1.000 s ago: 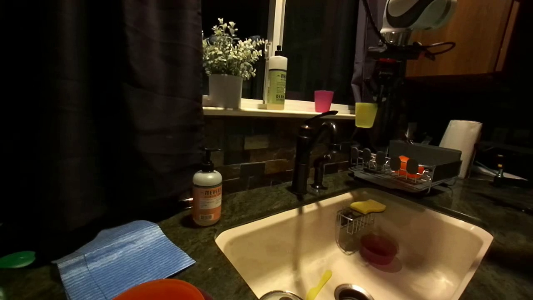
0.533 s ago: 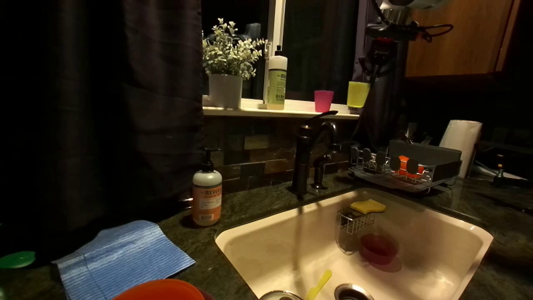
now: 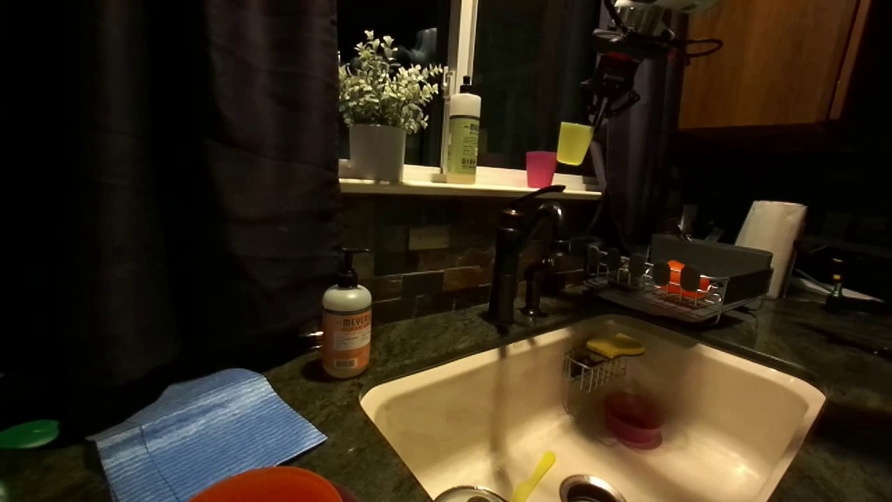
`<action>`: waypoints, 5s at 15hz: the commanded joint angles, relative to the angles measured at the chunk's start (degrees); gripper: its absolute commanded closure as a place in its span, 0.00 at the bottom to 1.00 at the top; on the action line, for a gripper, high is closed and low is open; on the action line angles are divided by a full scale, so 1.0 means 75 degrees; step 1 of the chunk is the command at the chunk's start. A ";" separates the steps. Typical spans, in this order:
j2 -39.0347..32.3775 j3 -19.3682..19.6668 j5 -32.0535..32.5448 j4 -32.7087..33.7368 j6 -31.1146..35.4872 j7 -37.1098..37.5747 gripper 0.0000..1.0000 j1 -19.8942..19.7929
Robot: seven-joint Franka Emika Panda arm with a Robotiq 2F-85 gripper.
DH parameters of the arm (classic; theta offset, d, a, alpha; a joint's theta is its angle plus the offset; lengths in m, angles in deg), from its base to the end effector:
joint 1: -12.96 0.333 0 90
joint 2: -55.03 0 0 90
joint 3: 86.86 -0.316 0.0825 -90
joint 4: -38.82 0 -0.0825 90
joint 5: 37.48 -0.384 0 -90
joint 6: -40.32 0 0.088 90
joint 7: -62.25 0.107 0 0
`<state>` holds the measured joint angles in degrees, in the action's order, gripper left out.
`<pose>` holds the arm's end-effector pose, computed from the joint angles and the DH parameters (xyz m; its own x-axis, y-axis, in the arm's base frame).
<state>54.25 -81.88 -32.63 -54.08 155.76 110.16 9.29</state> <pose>0.5892 -0.0943 0.6390 0.5119 -0.8008 0.3110 -0.7822 -0.5841 -0.2166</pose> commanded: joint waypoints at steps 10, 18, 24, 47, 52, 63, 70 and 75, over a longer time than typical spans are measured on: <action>-0.1125 0.0003 -0.0926 0.2131 -0.0286 -0.0435 0.99 -0.0015; -0.1747 0.0047 -0.0727 0.2675 -0.0801 -0.0234 0.99 -0.0013; -0.2063 0.0116 -0.0521 0.3039 -0.1406 -0.0056 0.70 0.0024; -0.0061 0.1251 0.0609 -0.0249 -0.1725 0.2302 0.00 -0.0743; -0.0363 0.1443 -0.0329 -0.0944 -0.2071 0.0735 0.00 -0.1342; -0.1424 0.1734 -0.0966 -0.0923 -0.2032 -0.3205 0.00 -0.1963; -0.2242 0.1843 -0.0926 -0.0401 -0.1865 -0.3164 0.00 -0.2024; -0.2925 0.1842 -0.0943 0.0193 -0.1778 -0.3220 0.00 -0.2131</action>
<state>35.88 -68.27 -39.20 -56.21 142.10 87.32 -6.01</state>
